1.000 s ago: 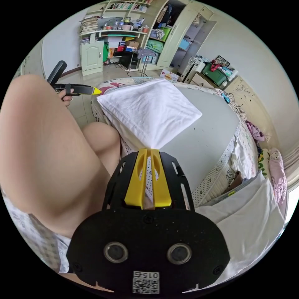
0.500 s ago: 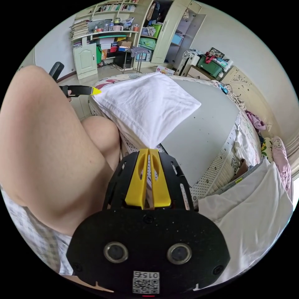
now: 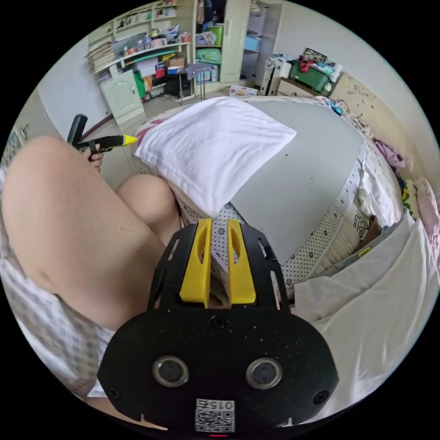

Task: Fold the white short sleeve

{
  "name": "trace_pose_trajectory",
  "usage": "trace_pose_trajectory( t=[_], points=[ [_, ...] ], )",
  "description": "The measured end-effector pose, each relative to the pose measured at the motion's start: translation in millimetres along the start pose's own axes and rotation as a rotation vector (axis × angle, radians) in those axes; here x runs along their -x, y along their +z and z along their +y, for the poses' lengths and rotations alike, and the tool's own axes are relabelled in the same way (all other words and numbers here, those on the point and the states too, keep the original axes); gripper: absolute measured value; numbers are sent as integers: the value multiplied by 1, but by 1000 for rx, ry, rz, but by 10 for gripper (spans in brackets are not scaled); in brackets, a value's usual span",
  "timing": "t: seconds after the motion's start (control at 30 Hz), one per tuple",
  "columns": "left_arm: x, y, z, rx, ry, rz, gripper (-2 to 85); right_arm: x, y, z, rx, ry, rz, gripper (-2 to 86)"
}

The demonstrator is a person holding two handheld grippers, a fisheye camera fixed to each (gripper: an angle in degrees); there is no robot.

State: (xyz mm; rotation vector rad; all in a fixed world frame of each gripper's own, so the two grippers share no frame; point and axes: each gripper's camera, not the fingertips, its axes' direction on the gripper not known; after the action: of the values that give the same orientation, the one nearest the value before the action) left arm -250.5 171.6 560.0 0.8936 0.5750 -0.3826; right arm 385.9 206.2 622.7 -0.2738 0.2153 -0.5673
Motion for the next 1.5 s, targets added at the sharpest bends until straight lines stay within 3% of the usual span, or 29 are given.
trace_pose_trajectory(
  t=[0.17,0.3,0.6,0.77,0.97,1.5],
  points=[
    [8,-7,-69,-81,108,-18,79,-77,-39,-17,-182,217,-16,54],
    [7,46,-155,-45,244,-46,105,-138,-37,-65,-313,350,-154,78],
    [-7,199,-278,183,484,104,152,-226,31,-176,-240,520,-300,131],
    [-15,267,-294,410,574,148,149,-238,51,-211,-166,520,-254,134],
    [-37,297,-288,506,724,135,128,-236,57,-236,-153,509,-220,125],
    [-42,326,-277,580,631,204,48,-187,38,-260,-88,480,-113,36]
  ],
)
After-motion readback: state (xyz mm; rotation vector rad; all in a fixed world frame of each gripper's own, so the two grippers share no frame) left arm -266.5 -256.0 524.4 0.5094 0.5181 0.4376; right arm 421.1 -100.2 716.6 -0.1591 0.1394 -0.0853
